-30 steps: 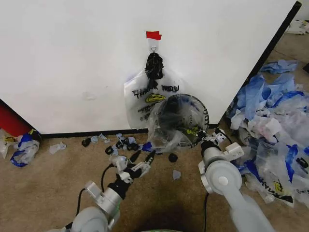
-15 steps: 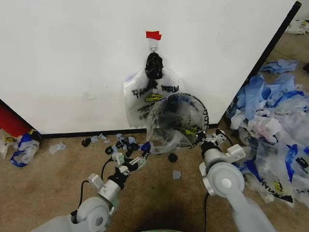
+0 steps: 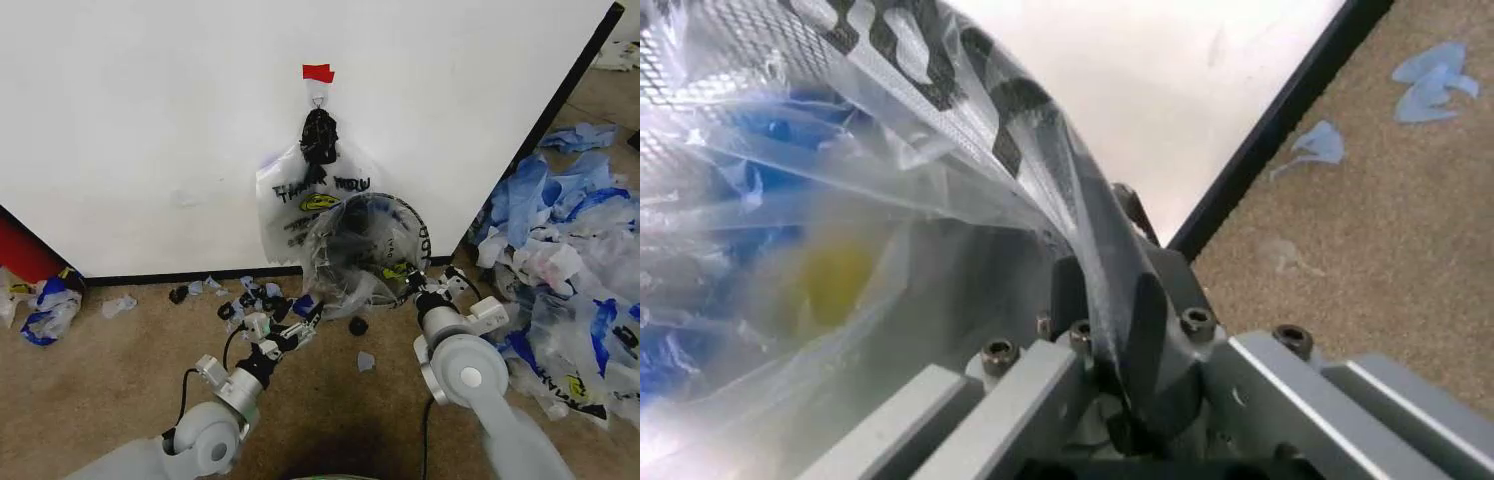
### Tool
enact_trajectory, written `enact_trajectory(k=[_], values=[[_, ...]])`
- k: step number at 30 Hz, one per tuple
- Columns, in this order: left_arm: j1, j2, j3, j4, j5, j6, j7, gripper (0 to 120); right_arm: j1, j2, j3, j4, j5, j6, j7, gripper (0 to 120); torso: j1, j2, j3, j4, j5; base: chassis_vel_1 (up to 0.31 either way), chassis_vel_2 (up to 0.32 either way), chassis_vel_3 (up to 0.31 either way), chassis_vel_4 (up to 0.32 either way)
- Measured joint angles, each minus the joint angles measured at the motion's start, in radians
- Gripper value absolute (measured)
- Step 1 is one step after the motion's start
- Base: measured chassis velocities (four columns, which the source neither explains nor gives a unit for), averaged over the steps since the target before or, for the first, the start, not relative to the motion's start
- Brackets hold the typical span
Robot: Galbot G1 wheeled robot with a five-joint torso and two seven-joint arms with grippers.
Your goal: Pick up the garbage bag from the wall and place it over the trash bin.
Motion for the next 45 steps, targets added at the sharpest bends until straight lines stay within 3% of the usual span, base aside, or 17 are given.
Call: enact_trajectory(k=[4, 7, 11, 15, 17, 21, 24, 33, 45], values=[[-0.009, -0.004, 0.009, 0.010, -0.001, -0.003, -0.007, 70, 0.000, -0.003, 0.008, 0.015, 0.026, -0.005, 0.009, 0, 0.000, 0.000, 0.000, 0.0000, 0.0000, 0.000, 0.000, 0.000, 0.000], [-0.012, -0.005, 0.011, 0.012, -0.002, -0.003, -0.013, 66, 0.000, -0.002, 0.008, 0.023, 0.034, -0.007, 0.013, 0, 0.000, 0.000, 0.000, 0.0000, 0.0000, 0.000, 0.000, 0.000, 0.000], [-0.014, -0.002, 0.011, 0.013, -0.003, -0.005, -0.019, 46, -0.005, -0.001, 0.008, 0.036, 0.042, -0.009, 0.015, 0, 0.000, 0.000, 0.000, 0.0000, -0.0001, 0.000, 0.000, 0.000, 0.000], [-0.011, 0.004, 0.010, 0.013, -0.002, -0.008, -0.019, 37, -0.008, -0.001, 0.008, 0.038, 0.042, -0.010, 0.015, 0, 0.000, 0.000, 0.000, -0.0001, 0.0000, 0.000, 0.000, 0.000, 0.000], [-0.009, 0.009, 0.005, 0.008, -0.004, -0.008, -0.020, 24, -0.010, 0.000, 0.008, 0.039, 0.040, -0.011, 0.015, 0, 0.000, 0.000, 0.000, 0.0001, -0.0001, 0.000, 0.000, 0.000, 0.000], [-0.010, 0.009, -0.001, 0.007, -0.003, -0.008, -0.030, 14, -0.010, 0.003, 0.008, 0.039, 0.030, -0.011, 0.015, 0, 0.000, 0.000, 0.000, -0.0001, 0.0000, 0.000, 0.000, 0.000, 0.000], [-0.009, 0.003, -0.003, 0.007, 0.013, -0.004, -0.060, 0, -0.014, 0.005, 0.005, 0.039, 0.015, -0.009, 0.014, 0, 0.000, 0.000, 0.000, 0.0000, -0.0001, 0.000, 0.000, 0.000, 0.000], [-0.036, -0.039, 0.028, 0.016, 0.045, 0.019, -0.152, 0, -0.040, 0.001, -0.022, 0.054, -0.051, 0.001, -0.023, 0, 0.000, 0.000, 0.000, -0.0001, 0.0003, 0.000, 0.000, 0.000, 0.000], [-0.051, -0.031, 0.030, 0.024, 0.040, 0.022, -0.174, 0, -0.062, 0.020, -0.118, 0.064, -0.127, 0.008, -0.038, 0, 0.000, 0.000, 0.000, 0.0001, -0.0002, 0.000, 0.000, 0.000, 0.000]])
